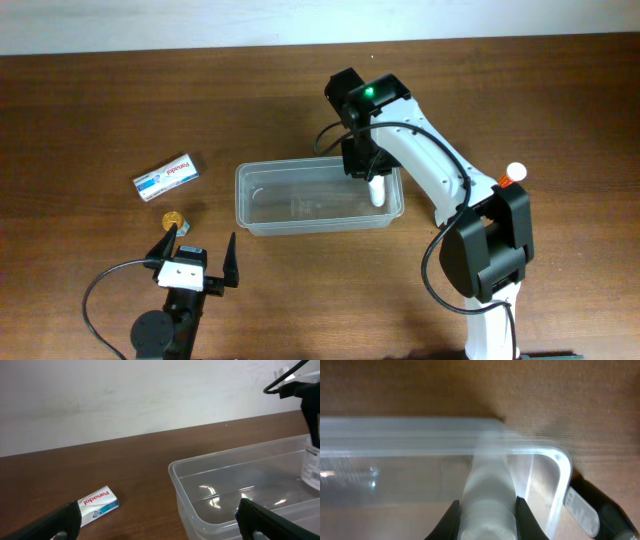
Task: Pack container
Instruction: 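Carry the pump bottle into the container's right end and release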
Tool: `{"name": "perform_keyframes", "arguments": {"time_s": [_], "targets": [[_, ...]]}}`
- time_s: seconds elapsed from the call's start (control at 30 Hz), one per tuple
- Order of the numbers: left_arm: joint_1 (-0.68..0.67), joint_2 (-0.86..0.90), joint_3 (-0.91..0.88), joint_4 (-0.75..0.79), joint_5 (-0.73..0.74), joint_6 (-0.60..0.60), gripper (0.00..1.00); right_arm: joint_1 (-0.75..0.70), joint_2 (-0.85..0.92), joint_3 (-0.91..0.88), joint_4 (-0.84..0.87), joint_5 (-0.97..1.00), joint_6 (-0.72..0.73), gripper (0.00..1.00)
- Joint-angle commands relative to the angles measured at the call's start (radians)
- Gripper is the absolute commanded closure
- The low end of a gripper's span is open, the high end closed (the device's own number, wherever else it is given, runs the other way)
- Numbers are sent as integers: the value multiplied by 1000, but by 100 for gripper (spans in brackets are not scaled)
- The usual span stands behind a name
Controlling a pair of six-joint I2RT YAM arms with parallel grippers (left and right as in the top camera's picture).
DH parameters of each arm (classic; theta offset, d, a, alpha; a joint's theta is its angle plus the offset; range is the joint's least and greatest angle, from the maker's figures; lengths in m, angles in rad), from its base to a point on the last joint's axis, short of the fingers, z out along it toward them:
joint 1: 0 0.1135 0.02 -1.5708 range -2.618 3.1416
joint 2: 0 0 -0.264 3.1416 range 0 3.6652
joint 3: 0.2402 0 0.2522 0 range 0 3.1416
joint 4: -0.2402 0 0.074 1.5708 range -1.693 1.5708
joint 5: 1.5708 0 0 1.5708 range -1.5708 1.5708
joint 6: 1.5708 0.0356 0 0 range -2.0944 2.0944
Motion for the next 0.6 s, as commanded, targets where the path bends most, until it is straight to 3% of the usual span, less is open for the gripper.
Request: {"name": "perform_keyframes", "arguments": {"time_s": [0.0,0.4,0.57], "targets": [[6,-8,-4,-3,-3,16,1,9,-37,-19,32,39,29,84],[6,-8,-4,-2,-3,16,1,9,-37,-48,78,51,29,84],[6,-8,-4,-2,-3,16,1,9,-37,-47,79,54,29,62]]}}
